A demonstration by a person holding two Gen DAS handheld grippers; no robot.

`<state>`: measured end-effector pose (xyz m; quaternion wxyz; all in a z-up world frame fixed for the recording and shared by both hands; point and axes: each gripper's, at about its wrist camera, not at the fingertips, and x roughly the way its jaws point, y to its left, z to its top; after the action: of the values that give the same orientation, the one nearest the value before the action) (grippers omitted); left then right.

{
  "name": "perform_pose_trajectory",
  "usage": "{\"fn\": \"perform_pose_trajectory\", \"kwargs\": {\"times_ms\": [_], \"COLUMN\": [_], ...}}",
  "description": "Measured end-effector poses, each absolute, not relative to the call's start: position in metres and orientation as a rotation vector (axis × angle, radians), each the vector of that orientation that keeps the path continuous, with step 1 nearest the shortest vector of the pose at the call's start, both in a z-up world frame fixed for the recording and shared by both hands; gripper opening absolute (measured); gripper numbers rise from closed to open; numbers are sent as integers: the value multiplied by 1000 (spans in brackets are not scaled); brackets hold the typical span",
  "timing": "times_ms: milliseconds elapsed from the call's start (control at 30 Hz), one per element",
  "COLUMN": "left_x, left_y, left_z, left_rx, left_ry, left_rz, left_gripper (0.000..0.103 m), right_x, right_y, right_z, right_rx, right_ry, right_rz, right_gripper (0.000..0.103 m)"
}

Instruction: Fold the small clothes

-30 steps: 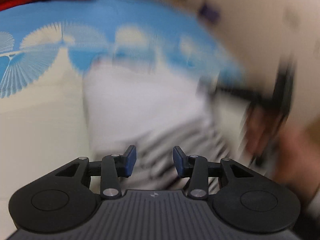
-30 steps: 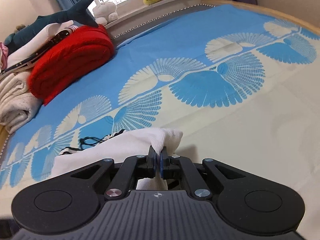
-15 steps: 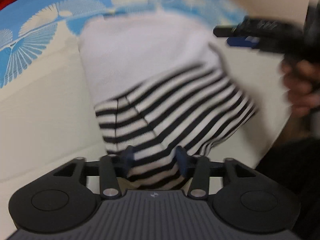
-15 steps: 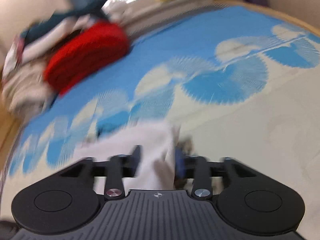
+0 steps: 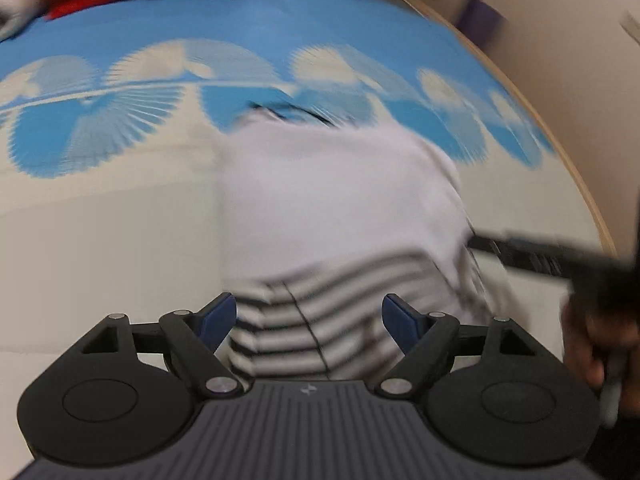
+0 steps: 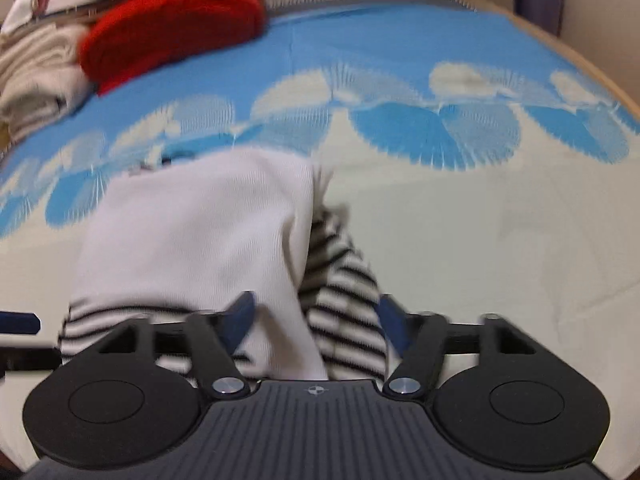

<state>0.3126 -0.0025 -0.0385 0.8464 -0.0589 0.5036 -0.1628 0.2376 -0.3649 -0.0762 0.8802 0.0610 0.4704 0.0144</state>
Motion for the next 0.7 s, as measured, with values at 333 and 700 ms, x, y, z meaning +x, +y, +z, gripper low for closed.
{"fn": "perform_pose_trajectory", "kwargs": {"times_ms": [333,700], "left_x": [358,375], "left_y": [13,24], "left_z": [-76,-129], "left_rx": [-322,-621], "left_ry": [1144,1205], "left_rz": [-173,-245], "left_gripper": [87,87], "right_x": [259,276], "right_y": [-380,-373], "right_z": [-120,-124], "right_rx": [252,367], "right_ry": [1130,1131], "right_rz": [0,124], "right_gripper": [85,16]}}
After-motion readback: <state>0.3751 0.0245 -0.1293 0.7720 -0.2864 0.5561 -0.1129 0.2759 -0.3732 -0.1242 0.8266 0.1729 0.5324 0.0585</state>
